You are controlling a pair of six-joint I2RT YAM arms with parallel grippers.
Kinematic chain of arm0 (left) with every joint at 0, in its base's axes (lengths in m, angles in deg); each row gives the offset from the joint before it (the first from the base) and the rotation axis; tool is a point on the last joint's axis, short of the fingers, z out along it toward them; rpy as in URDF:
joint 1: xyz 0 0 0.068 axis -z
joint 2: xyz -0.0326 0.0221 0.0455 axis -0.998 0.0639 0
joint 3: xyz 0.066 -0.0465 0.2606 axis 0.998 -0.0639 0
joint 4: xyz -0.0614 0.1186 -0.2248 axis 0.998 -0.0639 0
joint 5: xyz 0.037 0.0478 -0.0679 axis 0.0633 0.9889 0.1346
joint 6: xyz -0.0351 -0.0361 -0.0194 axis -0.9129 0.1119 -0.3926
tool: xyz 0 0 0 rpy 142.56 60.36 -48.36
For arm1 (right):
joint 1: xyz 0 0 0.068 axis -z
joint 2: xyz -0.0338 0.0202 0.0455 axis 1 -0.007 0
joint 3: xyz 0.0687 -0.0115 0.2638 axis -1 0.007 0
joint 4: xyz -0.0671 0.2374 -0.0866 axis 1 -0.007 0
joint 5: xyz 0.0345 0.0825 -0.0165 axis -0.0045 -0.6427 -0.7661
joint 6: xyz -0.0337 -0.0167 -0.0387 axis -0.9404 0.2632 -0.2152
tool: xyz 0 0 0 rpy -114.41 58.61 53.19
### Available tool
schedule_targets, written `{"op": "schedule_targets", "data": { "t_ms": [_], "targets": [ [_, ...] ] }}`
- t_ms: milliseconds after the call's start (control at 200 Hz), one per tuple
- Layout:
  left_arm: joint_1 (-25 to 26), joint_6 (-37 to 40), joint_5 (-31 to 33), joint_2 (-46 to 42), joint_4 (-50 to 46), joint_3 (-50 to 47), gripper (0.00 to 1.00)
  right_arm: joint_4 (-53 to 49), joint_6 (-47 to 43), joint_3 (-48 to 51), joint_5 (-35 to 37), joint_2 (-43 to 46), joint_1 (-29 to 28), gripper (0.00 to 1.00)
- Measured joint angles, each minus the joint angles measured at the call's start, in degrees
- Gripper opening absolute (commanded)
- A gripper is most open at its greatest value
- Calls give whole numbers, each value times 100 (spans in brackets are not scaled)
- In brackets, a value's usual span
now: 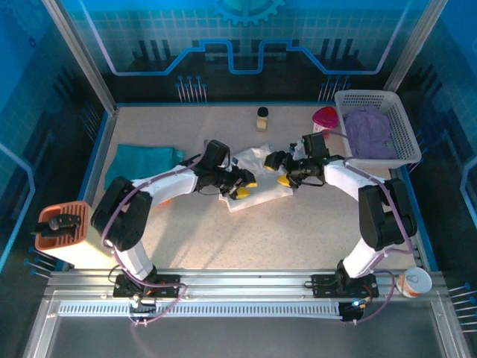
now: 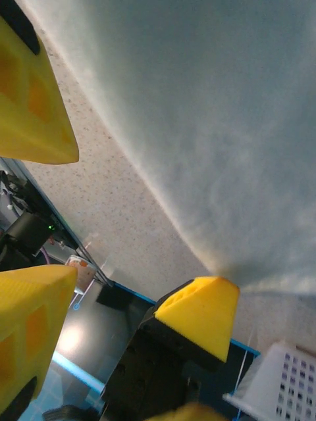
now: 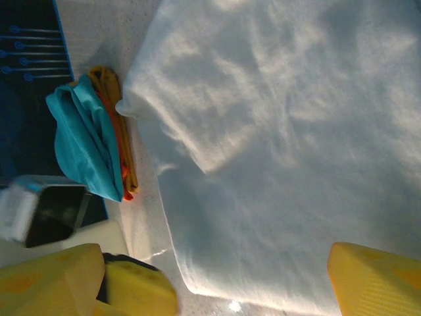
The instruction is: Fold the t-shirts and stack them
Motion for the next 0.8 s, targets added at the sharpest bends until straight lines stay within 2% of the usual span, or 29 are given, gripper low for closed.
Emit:
{"op": "schedule_targets", "data": {
  "t_ms": [305,615,801],
  "targets": [
    [57,179,15,968,0,44,42,957,282,796,-20,-168,-46,87],
    [9,920,-131,1021,-328,122,38,1880,260,1593,-109,-2,-39,87],
    [-20,1480,-372,986,-496,-4,36,2273,365,2225,-175,433,-46,88]
  ]
}}
